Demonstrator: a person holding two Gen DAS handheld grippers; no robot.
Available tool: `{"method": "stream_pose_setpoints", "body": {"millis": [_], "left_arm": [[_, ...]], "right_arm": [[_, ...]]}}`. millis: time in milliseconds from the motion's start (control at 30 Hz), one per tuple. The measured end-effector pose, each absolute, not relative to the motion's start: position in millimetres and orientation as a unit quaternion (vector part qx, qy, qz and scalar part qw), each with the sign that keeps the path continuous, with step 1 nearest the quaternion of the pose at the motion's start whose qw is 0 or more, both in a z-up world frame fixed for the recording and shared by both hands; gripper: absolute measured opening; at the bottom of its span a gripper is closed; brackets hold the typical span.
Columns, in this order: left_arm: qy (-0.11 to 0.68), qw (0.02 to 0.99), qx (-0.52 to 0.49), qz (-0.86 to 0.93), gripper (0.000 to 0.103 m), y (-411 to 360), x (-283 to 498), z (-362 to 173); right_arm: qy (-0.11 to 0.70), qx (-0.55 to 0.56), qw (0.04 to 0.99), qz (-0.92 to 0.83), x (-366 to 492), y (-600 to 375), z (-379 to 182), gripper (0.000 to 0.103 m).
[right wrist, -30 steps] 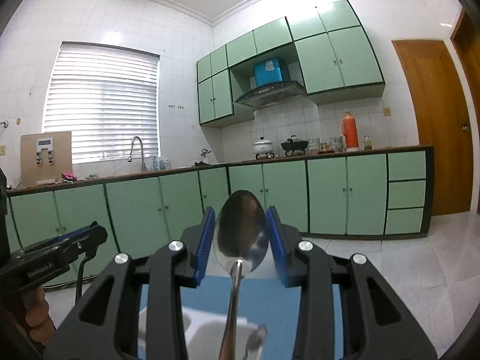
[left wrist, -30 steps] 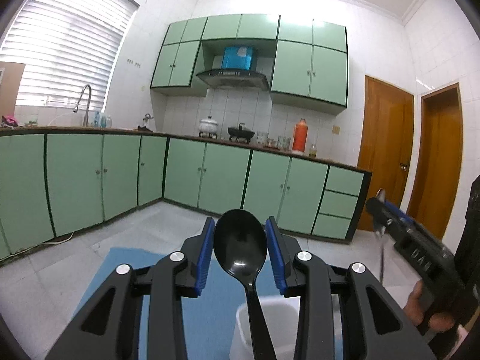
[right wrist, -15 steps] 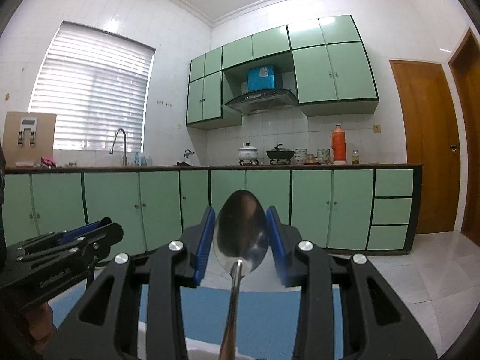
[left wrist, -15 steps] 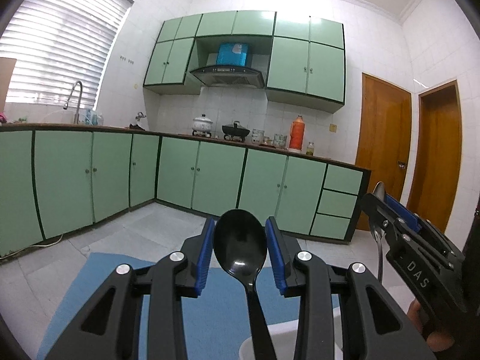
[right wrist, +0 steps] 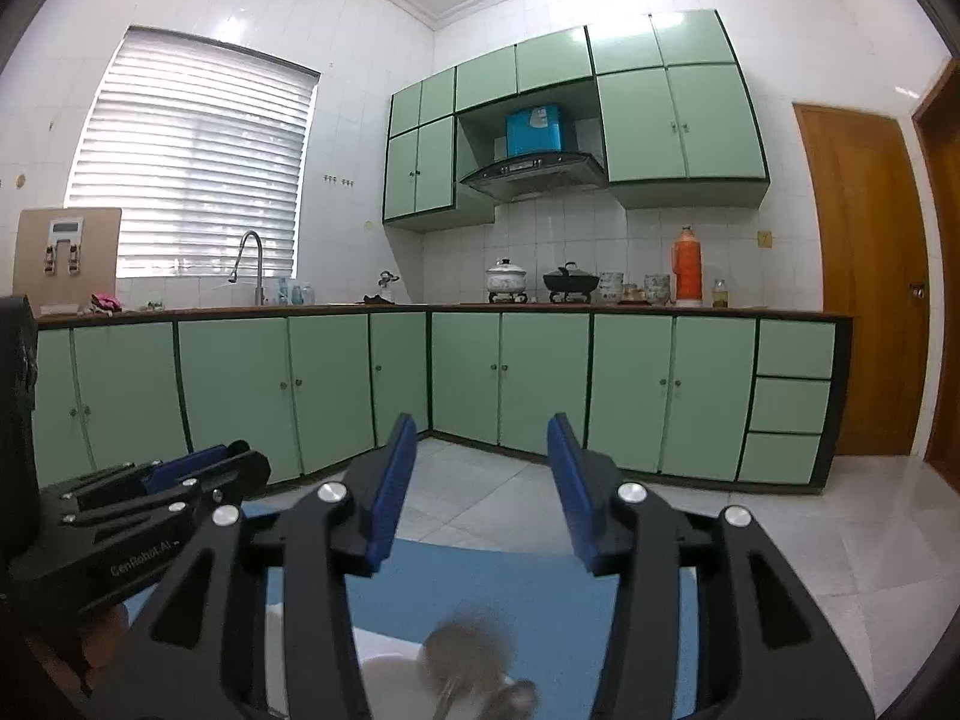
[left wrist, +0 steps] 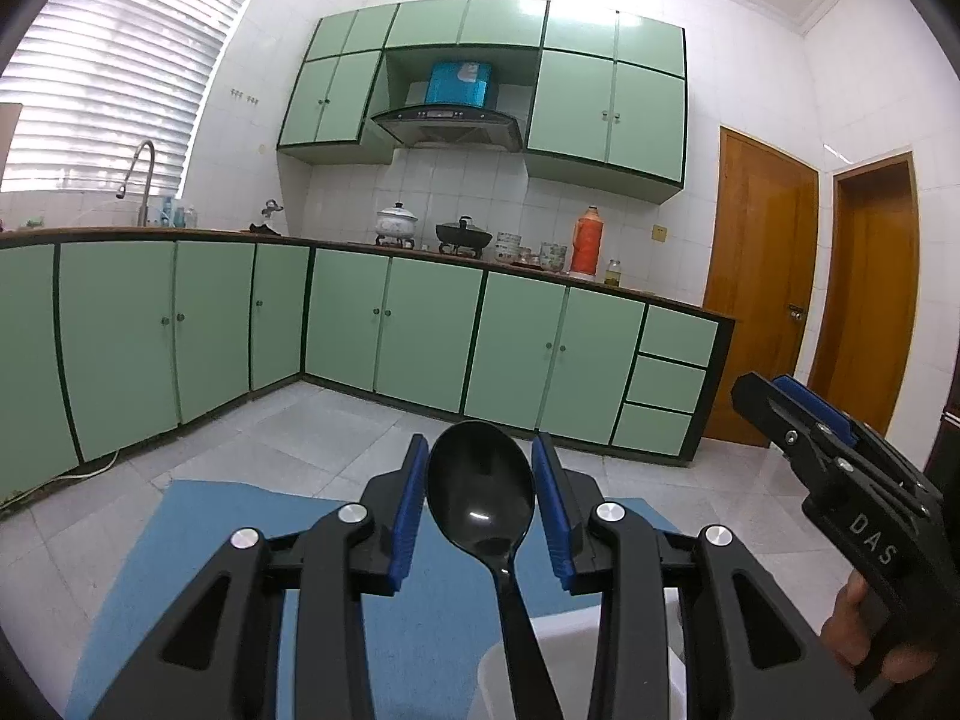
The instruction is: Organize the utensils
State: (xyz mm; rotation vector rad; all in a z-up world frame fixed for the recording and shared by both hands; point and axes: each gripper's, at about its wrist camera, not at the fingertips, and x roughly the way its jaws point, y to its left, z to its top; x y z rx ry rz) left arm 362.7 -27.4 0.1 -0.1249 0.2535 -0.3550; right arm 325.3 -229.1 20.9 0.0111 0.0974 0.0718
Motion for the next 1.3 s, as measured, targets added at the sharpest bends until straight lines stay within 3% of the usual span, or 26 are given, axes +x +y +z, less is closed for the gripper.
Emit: {"method": "stream_pose_setpoints", "body": {"millis": [200, 567, 800, 1300], "left_arm": [[0.126, 0.974, -0.066, -0.176, 0.038, -23, 361, 0], [0.114, 0.976, -0.063, -0.172, 0.059, -18, 336, -2], [0.127, 0.979, -0.062, -0.148, 0.061, 6, 328, -7], [0.337, 0.939, 0.000, -0.072, 0.061, 14, 364, -83]], "right_arm": [[0.054, 0.019, 0.998, 0.040, 319, -234, 22, 0.045], [0.076, 0.041, 0.995, 0.043, 306, -240, 12, 0.045], [0.084, 0.041, 0.995, 0.040, 290, -244, 4, 0.045], [0.088, 0.065, 0.994, 0.016, 240, -259, -14, 0.045]]}}
